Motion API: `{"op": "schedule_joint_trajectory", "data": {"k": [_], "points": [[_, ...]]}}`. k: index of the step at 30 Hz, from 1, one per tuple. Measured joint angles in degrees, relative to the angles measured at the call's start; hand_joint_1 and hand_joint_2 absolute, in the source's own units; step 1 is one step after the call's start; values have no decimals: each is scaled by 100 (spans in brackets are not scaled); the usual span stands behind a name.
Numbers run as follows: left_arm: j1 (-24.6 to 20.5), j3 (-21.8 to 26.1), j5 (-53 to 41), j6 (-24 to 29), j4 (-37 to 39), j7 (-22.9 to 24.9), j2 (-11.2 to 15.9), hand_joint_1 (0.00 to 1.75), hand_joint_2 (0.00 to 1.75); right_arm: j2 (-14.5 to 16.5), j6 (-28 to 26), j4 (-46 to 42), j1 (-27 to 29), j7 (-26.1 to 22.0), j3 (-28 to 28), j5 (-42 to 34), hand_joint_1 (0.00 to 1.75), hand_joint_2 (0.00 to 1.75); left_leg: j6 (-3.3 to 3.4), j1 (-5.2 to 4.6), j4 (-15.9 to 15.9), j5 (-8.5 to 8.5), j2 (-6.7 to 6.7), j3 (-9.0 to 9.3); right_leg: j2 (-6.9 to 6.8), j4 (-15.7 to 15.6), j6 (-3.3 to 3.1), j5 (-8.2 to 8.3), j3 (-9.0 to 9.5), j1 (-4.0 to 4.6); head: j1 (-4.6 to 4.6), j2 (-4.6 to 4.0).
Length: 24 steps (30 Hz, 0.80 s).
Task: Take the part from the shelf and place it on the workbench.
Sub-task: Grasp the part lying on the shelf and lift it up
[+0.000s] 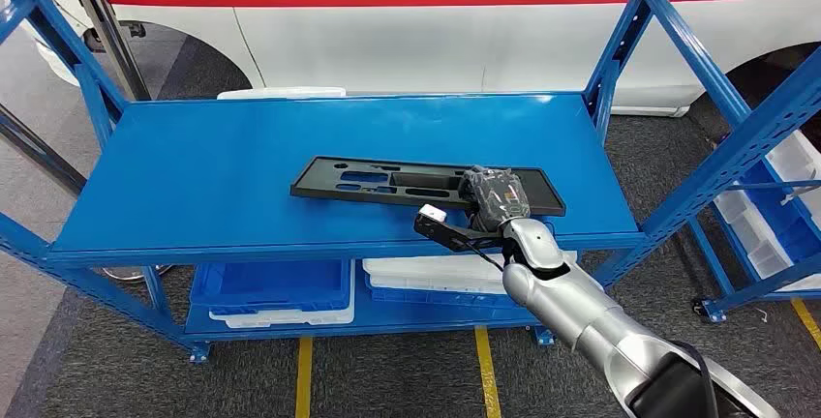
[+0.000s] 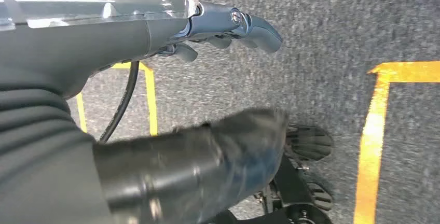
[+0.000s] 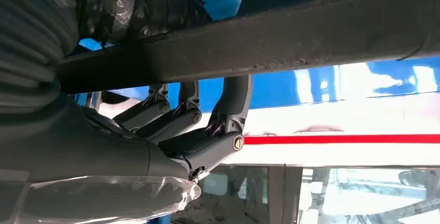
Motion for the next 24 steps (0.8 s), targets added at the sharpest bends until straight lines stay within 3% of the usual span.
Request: {"op": "schedule_joint_trajectory", "data": {"k": [16,24], "points": [[41,4,91,20,0,39,0,0,175,-454,-305,-1858,680,-214,-475,-77,175,175,0,0,2,0,-5,-19,-4,1,0,0,-19,-1,0,0],[55,90,197,258,0,54,21,0,175,-960,-400,-4328,1365,-613,-1069,-383,175,175,34,-37,73,-11,-21,-80,-4,0,39,15,-58,-52,-1,0]]}}
